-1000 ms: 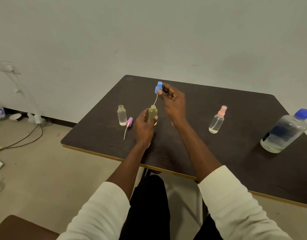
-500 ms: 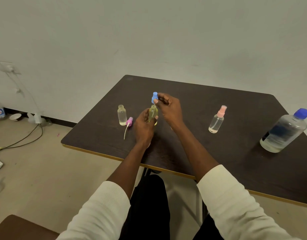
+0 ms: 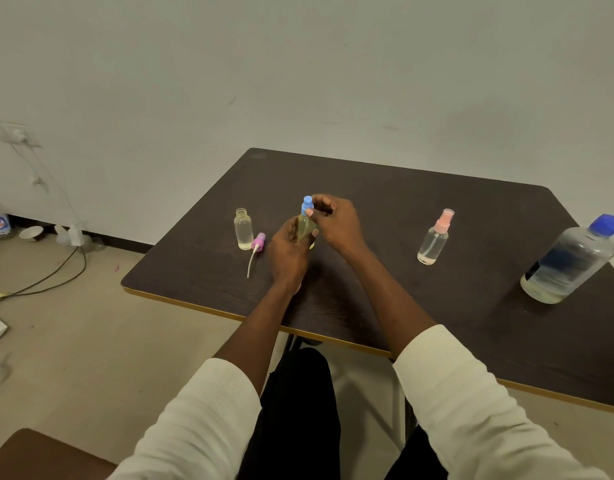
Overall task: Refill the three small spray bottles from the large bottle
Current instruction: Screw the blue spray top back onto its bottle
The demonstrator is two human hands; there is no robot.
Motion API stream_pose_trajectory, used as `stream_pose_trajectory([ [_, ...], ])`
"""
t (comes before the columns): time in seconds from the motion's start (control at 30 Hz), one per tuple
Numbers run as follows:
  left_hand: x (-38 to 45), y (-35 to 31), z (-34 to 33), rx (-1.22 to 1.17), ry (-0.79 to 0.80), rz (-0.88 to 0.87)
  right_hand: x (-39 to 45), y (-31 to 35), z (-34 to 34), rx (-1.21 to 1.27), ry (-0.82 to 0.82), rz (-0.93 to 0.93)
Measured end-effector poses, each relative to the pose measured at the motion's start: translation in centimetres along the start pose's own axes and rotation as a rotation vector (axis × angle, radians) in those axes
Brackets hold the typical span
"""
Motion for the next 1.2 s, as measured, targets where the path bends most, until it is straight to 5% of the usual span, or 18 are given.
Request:
stream_pose_trajectory([
  [0.4,-0.1,-0.2,0.0,0.035,-0.007,-0.013,0.2,-0.2,0.3,-0.126,-0.003,0.019],
  [0.7,-0.2,-0.2,-0.1,0.017,0.0,0.006,0.3,-0.3,0.3,0.035,0.053,-0.014],
  [0.93,-0.2,-0.4,0.0,0.04,-0.003,0.024,0.3,-0.6,0.0,0.065,-0.078,0.002],
  [1.2,-0.4,-0.6,-0.2,0.004,-0.002,0.019,0.4,-1.1,-0.2,0.077,0.025,-0.017],
])
Point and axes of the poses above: each hand's wrist, its own x-axis towards the middle knuckle, its own z-axis out of the back of the hand, y = z × x, the point moved 5 cm from there along x, towards the middle knuckle, and after that the axes turned 9 degrees about -y, right-handed, at the moved point
